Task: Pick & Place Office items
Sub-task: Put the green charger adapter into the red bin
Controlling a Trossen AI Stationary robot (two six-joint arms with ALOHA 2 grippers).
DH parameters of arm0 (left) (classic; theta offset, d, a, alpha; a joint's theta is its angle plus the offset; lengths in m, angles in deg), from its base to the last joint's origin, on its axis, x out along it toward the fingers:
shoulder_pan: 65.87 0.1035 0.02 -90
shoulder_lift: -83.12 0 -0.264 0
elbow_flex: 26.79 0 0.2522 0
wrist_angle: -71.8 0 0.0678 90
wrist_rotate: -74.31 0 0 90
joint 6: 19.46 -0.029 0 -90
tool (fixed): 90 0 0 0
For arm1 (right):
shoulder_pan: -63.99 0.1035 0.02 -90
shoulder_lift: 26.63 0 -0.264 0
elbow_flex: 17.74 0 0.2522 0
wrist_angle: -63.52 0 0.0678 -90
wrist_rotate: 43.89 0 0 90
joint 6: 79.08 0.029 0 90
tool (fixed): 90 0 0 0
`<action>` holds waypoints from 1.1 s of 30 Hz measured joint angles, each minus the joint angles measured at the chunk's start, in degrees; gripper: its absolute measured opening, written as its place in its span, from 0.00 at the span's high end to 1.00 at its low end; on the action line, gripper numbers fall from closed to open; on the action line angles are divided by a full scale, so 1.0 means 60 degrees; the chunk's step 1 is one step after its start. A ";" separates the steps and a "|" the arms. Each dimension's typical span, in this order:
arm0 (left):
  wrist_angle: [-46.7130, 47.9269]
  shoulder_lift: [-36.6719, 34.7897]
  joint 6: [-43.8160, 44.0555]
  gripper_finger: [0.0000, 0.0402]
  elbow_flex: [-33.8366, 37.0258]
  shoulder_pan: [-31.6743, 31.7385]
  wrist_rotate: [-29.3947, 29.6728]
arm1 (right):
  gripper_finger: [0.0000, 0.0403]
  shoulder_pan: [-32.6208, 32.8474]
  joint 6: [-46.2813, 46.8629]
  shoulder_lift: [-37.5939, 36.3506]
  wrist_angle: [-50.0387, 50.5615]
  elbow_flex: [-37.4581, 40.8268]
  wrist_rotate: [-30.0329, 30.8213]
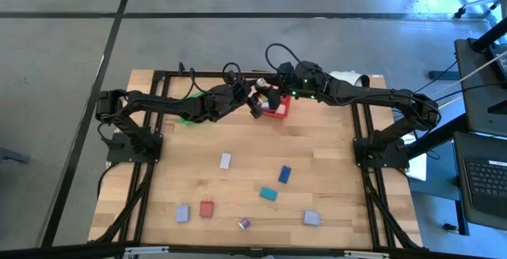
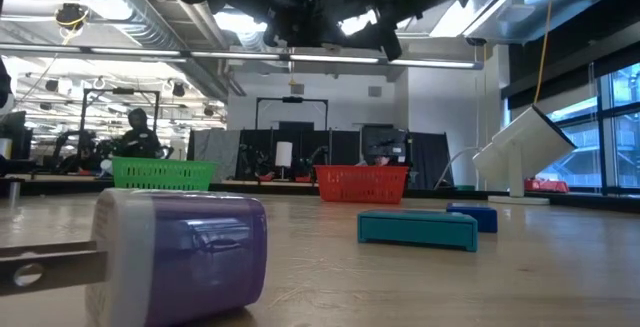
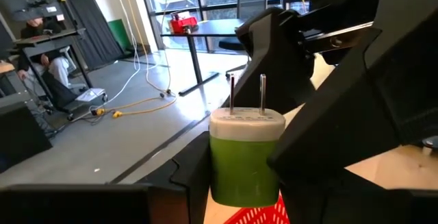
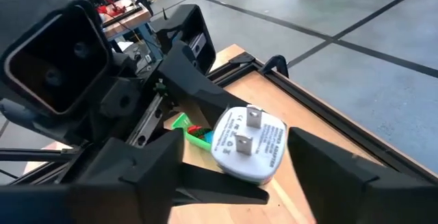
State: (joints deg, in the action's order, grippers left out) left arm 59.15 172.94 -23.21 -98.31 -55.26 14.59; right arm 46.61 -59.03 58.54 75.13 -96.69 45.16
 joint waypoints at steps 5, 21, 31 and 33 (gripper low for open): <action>-0.0027 0.0000 0.0000 0.67 0.0004 0.0000 0.0037 | 0.60 -0.0011 0.0066 0.0004 0.0036 0.0000 0.0025; -0.0016 0.0000 0.0005 0.60 0.0000 -0.0004 0.0129 | 0.66 -0.0082 0.0006 -0.0062 0.0112 0.0004 -0.0098; 0.0082 -0.0018 0.0471 0.37 -0.0011 0.0000 0.0368 | 0.66 -0.0649 -0.0020 -0.0541 0.1111 0.0022 0.0087; 0.0097 -0.0018 0.0573 0.33 -0.0011 0.0000 0.0366 | 0.66 -0.0782 -0.0021 -0.0551 0.1313 0.0022 0.0080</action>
State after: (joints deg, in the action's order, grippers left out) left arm 59.73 172.84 -19.77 -98.38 -55.26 16.79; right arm 41.91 -59.16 55.24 83.00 -96.56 45.64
